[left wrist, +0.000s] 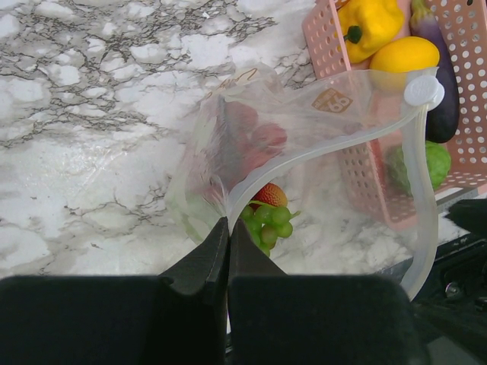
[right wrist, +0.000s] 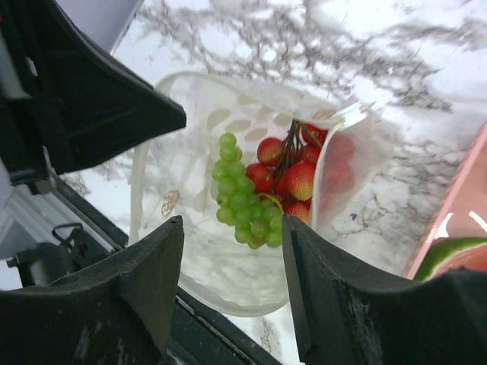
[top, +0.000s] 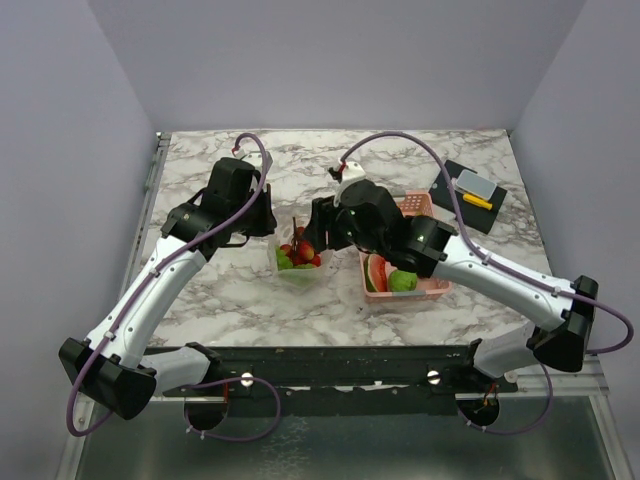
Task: Place the food in the zip-top bag and seal the zipper
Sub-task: Place the fake fruit in the zipper food storage bag, then adjust the zipper food storage bag at the center of the board.
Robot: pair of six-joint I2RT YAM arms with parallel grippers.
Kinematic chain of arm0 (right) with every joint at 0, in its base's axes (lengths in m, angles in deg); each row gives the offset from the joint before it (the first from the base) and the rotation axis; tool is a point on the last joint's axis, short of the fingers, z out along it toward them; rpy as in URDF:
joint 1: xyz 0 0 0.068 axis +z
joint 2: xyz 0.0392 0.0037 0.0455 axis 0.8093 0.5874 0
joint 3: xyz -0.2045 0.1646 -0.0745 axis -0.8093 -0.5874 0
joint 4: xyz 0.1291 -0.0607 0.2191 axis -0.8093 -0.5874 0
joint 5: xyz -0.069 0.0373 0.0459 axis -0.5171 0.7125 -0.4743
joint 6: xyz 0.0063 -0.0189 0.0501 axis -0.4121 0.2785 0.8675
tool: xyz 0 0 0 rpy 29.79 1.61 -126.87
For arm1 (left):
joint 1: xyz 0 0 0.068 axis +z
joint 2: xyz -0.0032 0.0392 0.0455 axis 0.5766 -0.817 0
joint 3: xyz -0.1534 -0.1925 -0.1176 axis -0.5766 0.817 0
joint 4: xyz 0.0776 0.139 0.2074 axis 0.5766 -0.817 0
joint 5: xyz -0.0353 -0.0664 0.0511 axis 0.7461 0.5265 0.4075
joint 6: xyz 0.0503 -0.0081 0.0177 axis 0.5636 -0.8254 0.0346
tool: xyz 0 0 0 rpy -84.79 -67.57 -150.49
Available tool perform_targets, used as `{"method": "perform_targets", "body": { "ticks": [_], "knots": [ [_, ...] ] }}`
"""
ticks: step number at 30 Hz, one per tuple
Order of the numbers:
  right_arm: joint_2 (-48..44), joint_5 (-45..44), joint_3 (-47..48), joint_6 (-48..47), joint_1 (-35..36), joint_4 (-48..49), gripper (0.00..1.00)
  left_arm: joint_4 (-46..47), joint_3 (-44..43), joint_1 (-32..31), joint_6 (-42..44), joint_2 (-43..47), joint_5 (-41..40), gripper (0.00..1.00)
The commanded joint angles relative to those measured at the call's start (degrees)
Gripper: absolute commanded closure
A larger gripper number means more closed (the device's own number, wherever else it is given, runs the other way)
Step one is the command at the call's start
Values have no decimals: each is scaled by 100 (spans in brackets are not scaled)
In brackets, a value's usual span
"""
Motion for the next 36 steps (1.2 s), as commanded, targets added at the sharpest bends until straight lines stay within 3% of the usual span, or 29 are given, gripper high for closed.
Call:
{"method": "perform_targets", "body": {
  "ticks": [1,9,19,25,27,29,36],
  "knots": [
    [-249,-778,384,-198,50,-597,40,80,-74,7,-23,13,134,100],
    [-21,-1398,744,-209,51,-1276,41,77,-55,4,-12,5,176,100],
    [501,-841,419,311,44,-1425,51,-17,-99,7,6,13,146,100],
    [679,-629,378,372,43,-1529,64,-70,-83,4,3,29,68,100],
    [667,-656,386,352,39,-1555,77,-98,-75,6,19,48,37,100],
    [658,-727,436,290,39,-1583,97,-138,-94,0,19,54,-5,100],
    [968,-1230,1448,-234,3,-2021,99,-463,-403,6,100,-1,-392,100]
  ]
}}
